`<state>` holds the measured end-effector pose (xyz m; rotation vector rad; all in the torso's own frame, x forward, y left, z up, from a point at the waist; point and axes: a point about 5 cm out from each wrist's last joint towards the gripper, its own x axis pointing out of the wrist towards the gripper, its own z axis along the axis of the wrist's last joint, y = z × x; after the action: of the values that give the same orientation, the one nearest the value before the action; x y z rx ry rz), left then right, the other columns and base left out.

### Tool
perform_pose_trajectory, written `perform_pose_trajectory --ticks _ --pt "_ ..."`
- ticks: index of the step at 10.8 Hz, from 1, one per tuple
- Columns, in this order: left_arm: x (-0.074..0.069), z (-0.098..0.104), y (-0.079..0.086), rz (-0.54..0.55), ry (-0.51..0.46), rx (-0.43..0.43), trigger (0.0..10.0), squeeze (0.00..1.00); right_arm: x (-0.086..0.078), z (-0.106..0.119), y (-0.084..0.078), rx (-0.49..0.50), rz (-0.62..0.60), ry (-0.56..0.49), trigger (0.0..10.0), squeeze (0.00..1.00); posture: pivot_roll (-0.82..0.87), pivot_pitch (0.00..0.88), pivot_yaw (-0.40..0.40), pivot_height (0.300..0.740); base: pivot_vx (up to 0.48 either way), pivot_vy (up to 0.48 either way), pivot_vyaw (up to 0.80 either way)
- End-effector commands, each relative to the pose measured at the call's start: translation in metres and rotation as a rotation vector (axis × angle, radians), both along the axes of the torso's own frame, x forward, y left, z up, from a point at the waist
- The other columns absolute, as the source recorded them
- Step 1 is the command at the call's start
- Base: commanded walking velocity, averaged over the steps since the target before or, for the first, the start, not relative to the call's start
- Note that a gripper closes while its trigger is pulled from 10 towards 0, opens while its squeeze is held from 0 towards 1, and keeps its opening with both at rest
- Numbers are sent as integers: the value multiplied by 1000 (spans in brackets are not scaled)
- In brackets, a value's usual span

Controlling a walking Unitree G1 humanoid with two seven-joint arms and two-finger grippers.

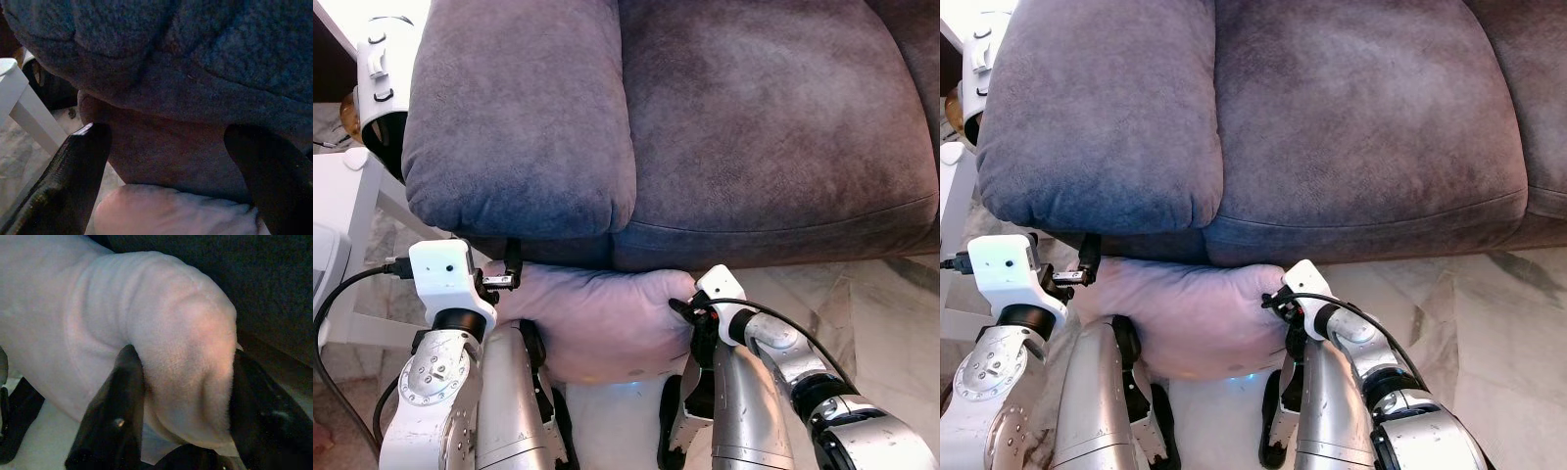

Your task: Move the pillow to the sofa from floor

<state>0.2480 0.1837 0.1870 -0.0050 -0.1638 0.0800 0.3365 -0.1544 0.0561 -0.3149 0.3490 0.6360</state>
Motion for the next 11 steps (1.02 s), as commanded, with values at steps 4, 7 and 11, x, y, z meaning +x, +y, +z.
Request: perform_pose_trajectory --ticks 4,7,11 --pt "2 -8 2 13 29 6 10000 0 -16 -19 11 45 37 55 0 0 285 411 -14 488 0 0 0" --pt "9 -11 -1 6 30 -11 10000 0 -16 -18 17 120 2 47 0 0 268 378 -20 488 0 0 0" --pt "10 -27 2 17 72 -48 10000 0 -15 -18 18 237 -108 54 10000 0 261 338 -26 488 0 0 0"
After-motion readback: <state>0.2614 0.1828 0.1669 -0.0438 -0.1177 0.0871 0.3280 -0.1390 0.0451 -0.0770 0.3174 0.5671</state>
